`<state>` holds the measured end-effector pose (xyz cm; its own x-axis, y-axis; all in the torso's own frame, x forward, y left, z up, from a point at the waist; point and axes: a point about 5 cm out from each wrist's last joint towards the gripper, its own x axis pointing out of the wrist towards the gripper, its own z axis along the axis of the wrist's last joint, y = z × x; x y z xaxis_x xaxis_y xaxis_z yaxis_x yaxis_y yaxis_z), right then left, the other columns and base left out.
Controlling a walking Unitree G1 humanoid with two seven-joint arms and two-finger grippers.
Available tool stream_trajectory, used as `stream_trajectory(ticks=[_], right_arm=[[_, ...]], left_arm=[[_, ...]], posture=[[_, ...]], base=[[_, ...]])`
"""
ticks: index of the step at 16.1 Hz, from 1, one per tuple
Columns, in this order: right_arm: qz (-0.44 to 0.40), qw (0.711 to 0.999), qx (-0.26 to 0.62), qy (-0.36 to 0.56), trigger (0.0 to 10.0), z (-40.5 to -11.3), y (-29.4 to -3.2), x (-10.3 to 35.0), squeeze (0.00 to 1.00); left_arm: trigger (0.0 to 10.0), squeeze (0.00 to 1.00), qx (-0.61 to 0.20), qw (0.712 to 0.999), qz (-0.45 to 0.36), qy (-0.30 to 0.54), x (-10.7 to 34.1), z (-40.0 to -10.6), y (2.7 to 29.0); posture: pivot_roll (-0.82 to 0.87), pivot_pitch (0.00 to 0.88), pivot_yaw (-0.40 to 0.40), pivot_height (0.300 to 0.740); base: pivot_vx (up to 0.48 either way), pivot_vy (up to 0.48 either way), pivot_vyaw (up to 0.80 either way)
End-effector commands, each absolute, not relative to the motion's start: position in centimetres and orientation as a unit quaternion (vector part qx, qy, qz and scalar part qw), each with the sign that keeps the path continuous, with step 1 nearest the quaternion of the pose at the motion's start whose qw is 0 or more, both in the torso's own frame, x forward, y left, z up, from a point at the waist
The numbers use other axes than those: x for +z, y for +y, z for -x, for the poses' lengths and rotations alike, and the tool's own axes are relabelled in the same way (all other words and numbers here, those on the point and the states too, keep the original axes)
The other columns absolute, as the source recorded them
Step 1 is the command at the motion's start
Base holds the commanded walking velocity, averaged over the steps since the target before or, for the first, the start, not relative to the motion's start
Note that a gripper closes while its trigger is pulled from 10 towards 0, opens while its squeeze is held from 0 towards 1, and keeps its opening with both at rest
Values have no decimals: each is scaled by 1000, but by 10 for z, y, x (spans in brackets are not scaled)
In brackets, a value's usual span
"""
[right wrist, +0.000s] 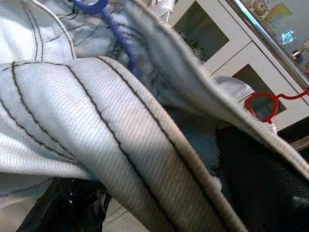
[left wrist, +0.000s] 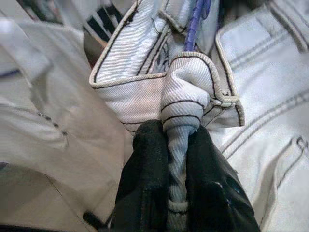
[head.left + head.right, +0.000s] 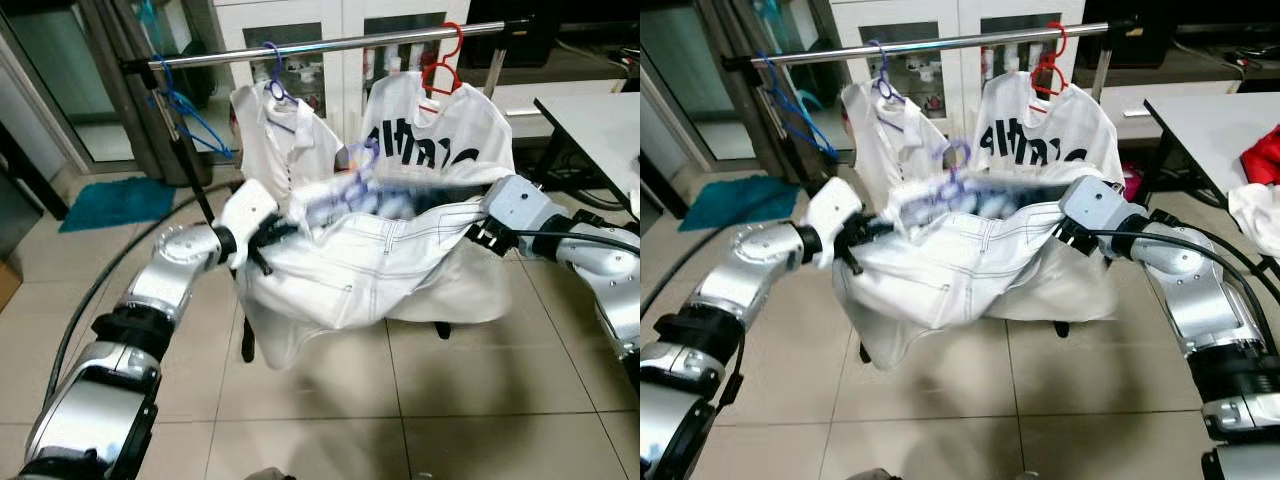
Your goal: Hang hanger
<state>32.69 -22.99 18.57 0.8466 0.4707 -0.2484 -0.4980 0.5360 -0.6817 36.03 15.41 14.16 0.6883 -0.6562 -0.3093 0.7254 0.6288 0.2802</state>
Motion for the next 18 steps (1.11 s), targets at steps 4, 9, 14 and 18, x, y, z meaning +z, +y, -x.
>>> stream_trajectory(ticks=[4,9,14,18], right_arm=[[395,876,274,-19,0,-321,-220,202,0],[392,863,316,-45,0,-321,-187,205,0],[400,850,339,-57,0,-312,-175,212,0],[397,846,349,-67,0,-301,-170,213,0]], left_arm=[[0,0,-407,896,-177,29,163,-368,152],[0,0,-467,859,-201,57,151,-366,127],[0,0,-410,886,-209,62,157,-380,127],[0,0,-348,923,-154,53,166,-390,132]], posture=[[-134,0,130,740],[-138,0,130,740],[-145,0,134,740],[-152,0,147,740]], base=[[0,0,0],[0,0,0],[0,0,0],[0,0,0]])
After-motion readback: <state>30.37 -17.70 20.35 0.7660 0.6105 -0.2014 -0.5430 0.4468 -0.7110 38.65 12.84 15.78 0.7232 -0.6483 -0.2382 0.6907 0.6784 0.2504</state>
